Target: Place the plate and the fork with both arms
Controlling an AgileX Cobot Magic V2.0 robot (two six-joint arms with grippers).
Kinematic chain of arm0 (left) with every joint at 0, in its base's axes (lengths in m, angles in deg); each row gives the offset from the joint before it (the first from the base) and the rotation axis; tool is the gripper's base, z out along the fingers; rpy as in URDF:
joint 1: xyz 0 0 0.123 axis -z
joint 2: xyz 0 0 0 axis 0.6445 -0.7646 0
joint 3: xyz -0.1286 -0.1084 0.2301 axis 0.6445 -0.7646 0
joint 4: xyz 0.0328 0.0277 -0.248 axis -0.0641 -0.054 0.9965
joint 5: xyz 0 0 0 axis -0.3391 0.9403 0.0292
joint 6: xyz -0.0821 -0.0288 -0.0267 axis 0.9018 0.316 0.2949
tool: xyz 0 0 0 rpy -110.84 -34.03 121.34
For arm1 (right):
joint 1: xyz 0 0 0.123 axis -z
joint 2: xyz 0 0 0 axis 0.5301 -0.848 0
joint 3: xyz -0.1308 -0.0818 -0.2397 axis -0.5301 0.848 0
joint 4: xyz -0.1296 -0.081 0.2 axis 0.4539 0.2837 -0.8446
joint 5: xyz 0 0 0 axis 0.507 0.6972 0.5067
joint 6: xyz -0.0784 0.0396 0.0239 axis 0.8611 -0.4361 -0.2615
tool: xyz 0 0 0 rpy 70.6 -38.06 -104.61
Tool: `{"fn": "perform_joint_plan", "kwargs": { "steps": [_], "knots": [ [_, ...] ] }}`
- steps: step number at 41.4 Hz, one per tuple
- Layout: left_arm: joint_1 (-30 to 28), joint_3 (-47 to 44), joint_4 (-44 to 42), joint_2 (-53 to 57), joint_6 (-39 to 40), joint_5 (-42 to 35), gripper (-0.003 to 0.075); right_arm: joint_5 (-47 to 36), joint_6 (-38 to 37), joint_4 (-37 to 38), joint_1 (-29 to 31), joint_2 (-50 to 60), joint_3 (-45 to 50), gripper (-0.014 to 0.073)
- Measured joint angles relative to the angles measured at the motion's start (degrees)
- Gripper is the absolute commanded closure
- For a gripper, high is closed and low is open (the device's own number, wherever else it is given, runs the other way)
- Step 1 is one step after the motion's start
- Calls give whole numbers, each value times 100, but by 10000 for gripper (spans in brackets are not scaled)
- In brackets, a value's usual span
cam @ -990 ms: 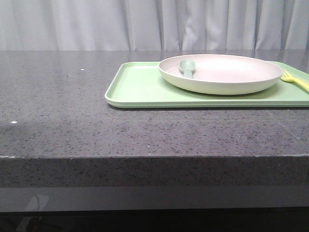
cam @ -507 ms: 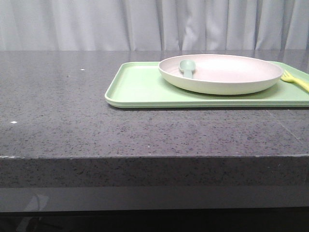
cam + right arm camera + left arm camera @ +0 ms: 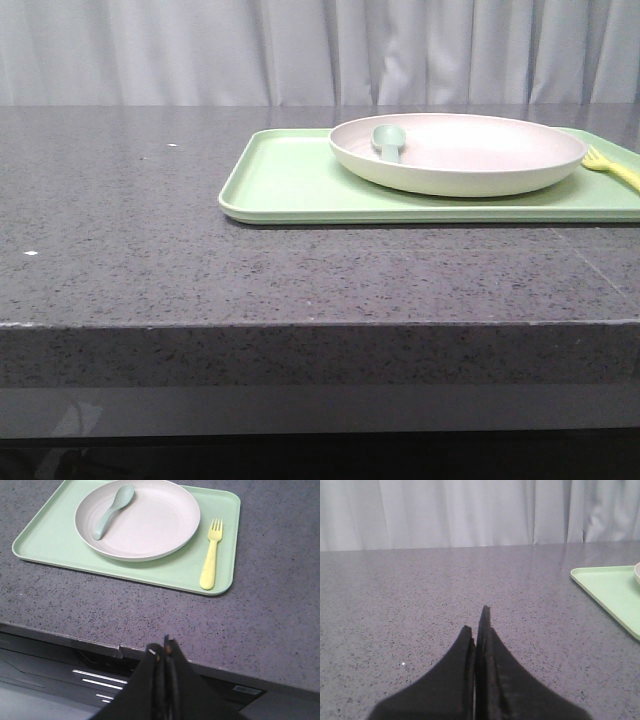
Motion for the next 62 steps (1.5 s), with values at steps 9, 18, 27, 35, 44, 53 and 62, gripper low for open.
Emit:
{"fn": "perform_joint_plan", "kwargs": {
  "steps": [9, 18, 27, 35, 44, 53, 62],
  "knots": [
    [-6, -821, -1135, 517, 1789, -376, 741, 0, 0, 0, 0, 0, 0, 662],
    [-6, -913, -1282, 706, 1976, -653, 741, 0, 0, 0, 0, 0, 0, 662],
    [-106, -913, -1282, 706, 1776, -716, 741, 0, 0, 0, 0, 0, 0, 662],
    [-192, -913, -1282, 706, 1750, -719, 741, 0, 0, 0, 0, 0, 0, 662],
    [-216, -913, -1282, 706, 1739, -719, 741, 0, 0, 0, 0, 0, 0, 662],
    [-216, -913, -1282, 706, 1739, -719, 740, 0, 0, 0, 0, 0, 0, 662],
    [-216, -913, -1282, 706, 1739, -719, 740, 0, 0, 0, 0, 0, 0, 662]
  ]
}}
